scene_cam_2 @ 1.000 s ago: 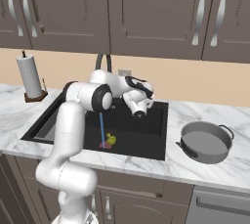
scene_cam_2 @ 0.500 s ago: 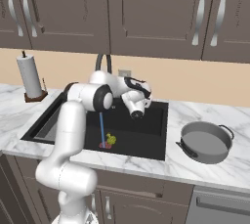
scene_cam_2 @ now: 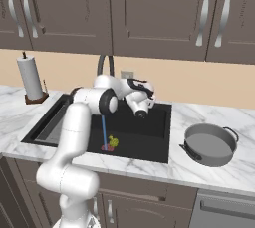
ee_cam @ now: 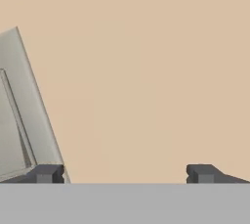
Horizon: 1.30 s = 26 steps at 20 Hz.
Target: Dump the broccoli from the pot into the sink. Then turn on the water and wash the broccoli. Then turn off the water and put the broccoli back in the pot.
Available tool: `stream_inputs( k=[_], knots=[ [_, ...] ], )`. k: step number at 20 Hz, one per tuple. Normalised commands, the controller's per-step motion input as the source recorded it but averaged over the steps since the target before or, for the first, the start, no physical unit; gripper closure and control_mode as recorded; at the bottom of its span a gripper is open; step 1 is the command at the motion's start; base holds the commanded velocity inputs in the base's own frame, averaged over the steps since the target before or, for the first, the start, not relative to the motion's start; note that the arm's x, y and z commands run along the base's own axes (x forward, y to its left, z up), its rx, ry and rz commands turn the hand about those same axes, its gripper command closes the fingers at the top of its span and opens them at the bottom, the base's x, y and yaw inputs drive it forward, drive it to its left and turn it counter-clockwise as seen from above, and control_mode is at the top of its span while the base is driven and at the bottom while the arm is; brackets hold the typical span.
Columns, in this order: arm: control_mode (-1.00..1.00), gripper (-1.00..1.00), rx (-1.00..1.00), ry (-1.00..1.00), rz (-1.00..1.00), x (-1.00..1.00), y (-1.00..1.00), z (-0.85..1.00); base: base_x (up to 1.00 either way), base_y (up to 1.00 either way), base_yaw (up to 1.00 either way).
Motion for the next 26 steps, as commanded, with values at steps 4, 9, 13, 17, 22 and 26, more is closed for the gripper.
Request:
stream_inputs(
  k=[4, 9, 13, 17, 22, 26],
  knots=[
    [-1.0, -1.0, 0.0, 0.04, 0.0, 0.31, 0.0, -0.06, 0.0, 0.0, 0.0],
    [-1.0, -1.0, 0.0, 0.03, 0.0, 0.2, 0.03, -0.04, 0.0, 0.0, 0.0],
    [-1.0, -1.0, 0.0, 0.01, 0.0, 0.05, 0.17, -0.01, 0.0, 0.0, 0.0],
    [-1.0, -1.0, 0.0, 0.0, 0.0, -0.01, 0.37, 0.0, 0.0, 0.0, 0.0],
    [-1.0, -1.0, 0.0, 0.0, 0.0, -0.06, 0.49, 0.0, 0.0, 0.0, 0.0],
    [-1.0, -1.0, 0.0, 0.0, 0.0, 0.0, 0.45, 0.0, 0.0, 0.0, 0.0]
  ],
)
